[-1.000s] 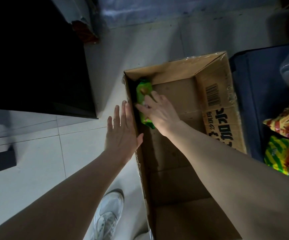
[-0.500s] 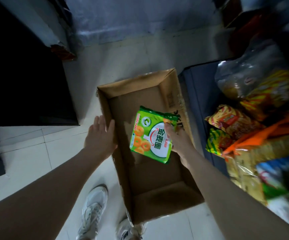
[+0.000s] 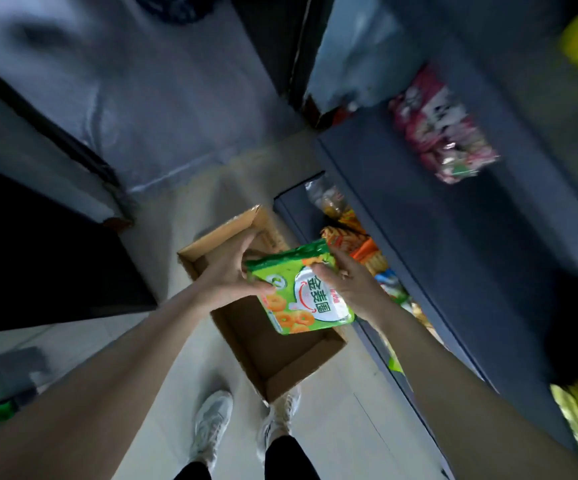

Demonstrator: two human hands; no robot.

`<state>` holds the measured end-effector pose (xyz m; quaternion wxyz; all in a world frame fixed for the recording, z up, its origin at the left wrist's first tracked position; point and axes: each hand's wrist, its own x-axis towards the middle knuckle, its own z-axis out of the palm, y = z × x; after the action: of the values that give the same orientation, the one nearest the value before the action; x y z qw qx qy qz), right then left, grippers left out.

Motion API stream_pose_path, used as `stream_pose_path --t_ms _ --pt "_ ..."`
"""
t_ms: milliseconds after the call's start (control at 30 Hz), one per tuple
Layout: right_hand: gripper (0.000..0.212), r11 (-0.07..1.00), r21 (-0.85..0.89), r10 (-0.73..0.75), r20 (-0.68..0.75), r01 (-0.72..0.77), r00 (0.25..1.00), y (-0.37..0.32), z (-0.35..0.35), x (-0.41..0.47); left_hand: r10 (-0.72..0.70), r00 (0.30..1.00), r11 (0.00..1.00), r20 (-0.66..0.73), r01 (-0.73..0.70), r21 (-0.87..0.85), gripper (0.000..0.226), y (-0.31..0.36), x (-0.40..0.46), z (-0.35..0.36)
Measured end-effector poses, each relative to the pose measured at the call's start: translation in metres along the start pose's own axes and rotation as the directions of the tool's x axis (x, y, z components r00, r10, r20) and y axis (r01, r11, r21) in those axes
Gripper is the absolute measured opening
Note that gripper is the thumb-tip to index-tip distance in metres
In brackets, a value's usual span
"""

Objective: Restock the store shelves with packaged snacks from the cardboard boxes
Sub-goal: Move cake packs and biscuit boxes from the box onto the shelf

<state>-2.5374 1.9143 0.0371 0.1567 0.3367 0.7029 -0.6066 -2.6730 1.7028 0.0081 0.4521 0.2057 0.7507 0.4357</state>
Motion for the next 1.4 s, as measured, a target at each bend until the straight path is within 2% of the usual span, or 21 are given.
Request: stream_pose_path --t_ms 67,133,200,300,433,500,600,700,767,833,933,1000,1067,1133,1167,1233,1333,1400 --pt "0.058 0.998 -0.061 -0.033 -0.002 0.033 0.999 -0.032 -0.015 -0.042 0.024 0.997 0.992 0.067 -0.032 0.122 0.074 0.038 -0.016 -0.008" --pt "0.060 0.990 -0.133 -0.055 -0.032 0.050 0.998 -0.064 -0.027 -0.086 0.027 0.992 0.973 0.122 -0.054 0.223 0.070 0.073 -0.034 -0.014" --pt "0.066 0.978 -0.198 -0.078 -0.063 0.064 0.995 -0.087 -0.039 -0.132 0.086 0.987 0.957 0.137 -0.120 0.264 0.074 0.106 -0.052 -0.014" --pt "0.060 0.954 -0.294 -0.105 -0.182 0.048 0.978 -0.104 -0.057 -0.196 0.186 0.969 0.931 0.162 -0.226 0.288 0.054 0.159 -0.083 -0.008" --pt "0.055 0.893 -0.445 -0.252 -0.361 0.072 0.898 -0.127 -0.075 -0.282 0.322 0.903 0.829 0.284 -0.414 0.376 0.065 0.230 -0.120 0.014" --pt "0.059 0.850 -0.524 -0.319 -0.435 0.052 0.842 -0.137 -0.088 -0.326 0.381 0.852 0.713 0.359 -0.518 0.473 0.068 0.261 -0.132 0.026" --pt "0.066 0.805 -0.593 -0.389 -0.536 -0.007 0.749 -0.149 -0.114 -0.392 0.477 0.761 0.436 0.440 -0.639 0.634 0.075 0.313 -0.145 0.040" --pt "0.070 0.794 -0.602 -0.401 -0.628 -0.089 0.667 -0.165 -0.139 -0.464 0.578 0.675 0.269 0.459 -0.688 0.674 0.069 0.377 -0.169 0.059" --pt "0.069 0.784 -0.605 -0.411 -0.677 -0.142 0.611 -0.175 -0.158 -0.512 0.668 0.583 0.145 0.463 -0.712 0.687 0.062 0.425 -0.188 0.074" --pt "0.063 0.758 -0.631 -0.459 -0.696 -0.165 0.552 -0.185 -0.175 -0.561 0.746 0.462 0.019 0.481 -0.736 0.677 0.056 0.475 -0.208 0.091" --pt "0.058 0.761 -0.620 -0.500 -0.748 -0.192 0.437 -0.194 -0.203 -0.634 0.839 0.301 -0.080 0.453 -0.756 0.650 0.059 0.546 -0.244 0.127" --pt "0.062 0.773 -0.599 -0.501 -0.779 -0.210 0.376 -0.195 -0.221 -0.679 0.889 0.179 -0.147 0.422 -0.761 0.632 0.062 0.587 -0.269 0.154" --pt "0.067 0.784 -0.581 -0.508 -0.803 -0.219 0.311 -0.195 -0.239 -0.721 0.908 0.095 -0.196 0.409 -0.766 0.613 0.059 0.625 -0.289 0.184" --pt "0.055 0.822 -0.534 -0.487 -0.840 -0.197 0.240 -0.193 -0.257 -0.764 0.907 0.012 -0.267 0.422 -0.757 0.596 0.056 0.658 -0.305 0.218" --pt "0.048 0.836 -0.517 -0.482 -0.852 -0.184 0.205 -0.192 -0.267 -0.785 0.903 -0.014 -0.292 0.429 -0.753 0.590 0.056 0.672 -0.311 0.236" --pt "0.050 0.842 -0.509 -0.490 -0.861 -0.180 0.137 -0.184 -0.293 -0.826 0.893 -0.037 -0.326 0.448 -0.739 0.589 0.057 0.696 -0.320 0.273" --pt "0.043 0.863 -0.461 -0.459 -0.886 -0.208 0.059 -0.162 -0.341 -0.881 0.885 -0.031 -0.348 0.464 -0.706 0.617 0.057 0.721 -0.324 0.329" --pt "0.046 0.867 -0.411 -0.431 -0.903 -0.283 -0.007 -0.142 -0.377 -0.914 0.882 -0.022 -0.350 0.471 -0.701 0.621 0.058 0.734 -0.326 0.368"
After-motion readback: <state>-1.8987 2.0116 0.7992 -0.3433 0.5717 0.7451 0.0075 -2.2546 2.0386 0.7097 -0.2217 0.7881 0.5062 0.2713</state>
